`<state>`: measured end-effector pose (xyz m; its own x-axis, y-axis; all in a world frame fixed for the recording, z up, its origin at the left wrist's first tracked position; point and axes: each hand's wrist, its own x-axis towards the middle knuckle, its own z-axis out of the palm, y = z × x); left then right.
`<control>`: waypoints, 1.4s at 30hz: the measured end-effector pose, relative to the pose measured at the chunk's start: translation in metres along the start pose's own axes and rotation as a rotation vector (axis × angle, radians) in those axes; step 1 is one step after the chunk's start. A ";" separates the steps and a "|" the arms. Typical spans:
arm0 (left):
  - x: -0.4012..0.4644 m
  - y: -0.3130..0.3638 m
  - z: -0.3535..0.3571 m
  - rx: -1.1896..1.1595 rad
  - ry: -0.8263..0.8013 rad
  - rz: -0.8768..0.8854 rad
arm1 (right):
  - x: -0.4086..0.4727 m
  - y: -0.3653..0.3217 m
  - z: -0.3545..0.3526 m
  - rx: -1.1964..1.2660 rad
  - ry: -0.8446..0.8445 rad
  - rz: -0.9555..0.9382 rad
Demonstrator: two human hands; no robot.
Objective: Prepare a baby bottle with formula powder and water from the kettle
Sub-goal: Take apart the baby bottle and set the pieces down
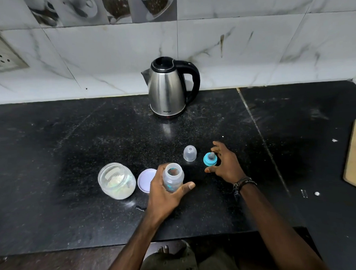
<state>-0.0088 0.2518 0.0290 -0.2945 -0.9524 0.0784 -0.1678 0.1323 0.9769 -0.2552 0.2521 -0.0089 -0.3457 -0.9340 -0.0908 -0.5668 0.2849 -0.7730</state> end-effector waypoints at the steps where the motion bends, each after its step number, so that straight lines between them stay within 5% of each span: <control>1: 0.000 -0.001 0.000 0.015 -0.009 0.012 | -0.002 0.001 -0.001 0.009 -0.002 0.002; 35: 0.009 -0.046 0.017 0.049 -0.126 -0.102 | -0.017 -0.025 -0.004 0.091 0.149 -0.138; 42: 0.007 -0.020 -0.004 0.046 -0.091 0.017 | -0.019 -0.047 0.002 0.189 0.369 -0.254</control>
<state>-0.0034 0.2413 0.0106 -0.3812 -0.9215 0.0744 -0.2047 0.1626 0.9652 -0.2205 0.2557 0.0283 -0.4758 -0.8201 0.3180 -0.5340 -0.0180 -0.8453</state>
